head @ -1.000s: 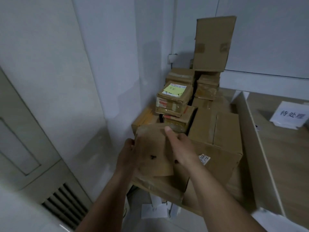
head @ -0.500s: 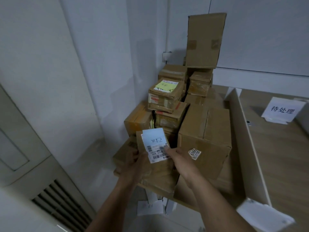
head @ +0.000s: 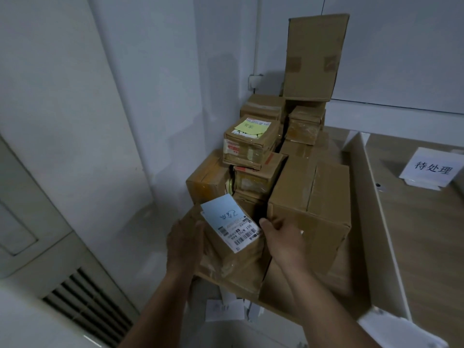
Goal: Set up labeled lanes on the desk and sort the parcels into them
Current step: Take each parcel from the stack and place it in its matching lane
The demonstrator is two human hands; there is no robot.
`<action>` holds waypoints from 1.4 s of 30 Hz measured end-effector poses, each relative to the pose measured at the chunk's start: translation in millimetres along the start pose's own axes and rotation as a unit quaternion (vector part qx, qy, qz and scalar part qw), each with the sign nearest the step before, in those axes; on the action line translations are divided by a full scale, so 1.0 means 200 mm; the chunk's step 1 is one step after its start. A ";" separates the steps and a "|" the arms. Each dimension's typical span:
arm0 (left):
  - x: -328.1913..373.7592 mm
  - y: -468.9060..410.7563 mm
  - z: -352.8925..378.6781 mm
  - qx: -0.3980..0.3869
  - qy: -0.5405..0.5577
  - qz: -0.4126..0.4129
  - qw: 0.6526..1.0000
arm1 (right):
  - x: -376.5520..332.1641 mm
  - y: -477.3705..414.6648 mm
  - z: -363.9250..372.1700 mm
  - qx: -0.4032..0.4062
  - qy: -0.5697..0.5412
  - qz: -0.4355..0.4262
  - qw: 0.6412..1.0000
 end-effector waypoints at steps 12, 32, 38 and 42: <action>0.00 -0.12 -0.10 0.033 -0.028 -0.003 0.999 | -0.08 0.00 0.12 -0.115 -0.009 -0.047 0.992; 0.14 -0.14 0.05 -0.050 -0.021 0.046 0.997 | -0.06 0.08 0.18 -0.101 0.133 -0.010 0.986; 0.12 -0.15 -0.02 0.006 -0.124 0.051 0.991 | -0.09 0.08 0.21 -0.117 0.039 -0.015 0.992; 0.10 -0.10 0.02 -0.031 -0.136 0.084 0.987 | -0.10 0.07 0.21 -0.115 0.021 -0.025 0.993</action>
Point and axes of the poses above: each hand's wrist, its own y-axis away from the middle knuckle, its own z-axis out of the palm, x = y × z, the point moved 10 cm from there along -y, towards the middle knuckle
